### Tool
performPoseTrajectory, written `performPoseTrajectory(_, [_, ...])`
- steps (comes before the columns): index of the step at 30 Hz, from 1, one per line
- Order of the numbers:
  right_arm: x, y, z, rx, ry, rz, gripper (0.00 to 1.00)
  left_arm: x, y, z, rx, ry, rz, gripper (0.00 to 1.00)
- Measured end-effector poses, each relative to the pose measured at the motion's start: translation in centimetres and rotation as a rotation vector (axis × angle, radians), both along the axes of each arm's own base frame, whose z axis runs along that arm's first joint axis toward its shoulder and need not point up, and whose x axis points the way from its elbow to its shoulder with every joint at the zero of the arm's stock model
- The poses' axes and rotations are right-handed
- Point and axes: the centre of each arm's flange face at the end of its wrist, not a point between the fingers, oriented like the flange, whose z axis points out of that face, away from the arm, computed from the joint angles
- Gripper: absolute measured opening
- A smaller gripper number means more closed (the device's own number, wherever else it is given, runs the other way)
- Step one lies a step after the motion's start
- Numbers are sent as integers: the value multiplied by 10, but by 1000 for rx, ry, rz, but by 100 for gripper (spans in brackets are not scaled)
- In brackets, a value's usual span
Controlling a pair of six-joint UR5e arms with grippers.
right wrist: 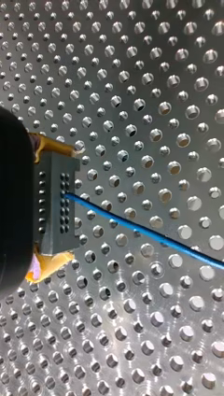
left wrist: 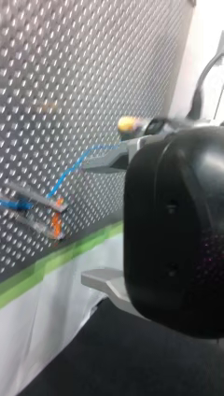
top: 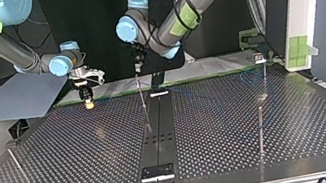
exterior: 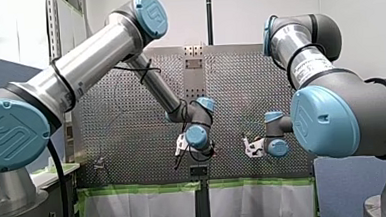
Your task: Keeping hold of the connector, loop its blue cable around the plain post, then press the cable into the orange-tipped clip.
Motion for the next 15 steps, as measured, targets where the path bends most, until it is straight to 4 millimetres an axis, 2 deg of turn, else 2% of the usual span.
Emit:
performPoseTrajectory(7, [1,1,0,4,3,3,0,-12,7,23,-90,-40,40,100])
performPoseTrajectory(15, [3,3,-1,8,5,6,0,-20,25,52,-210,-94,110,100])
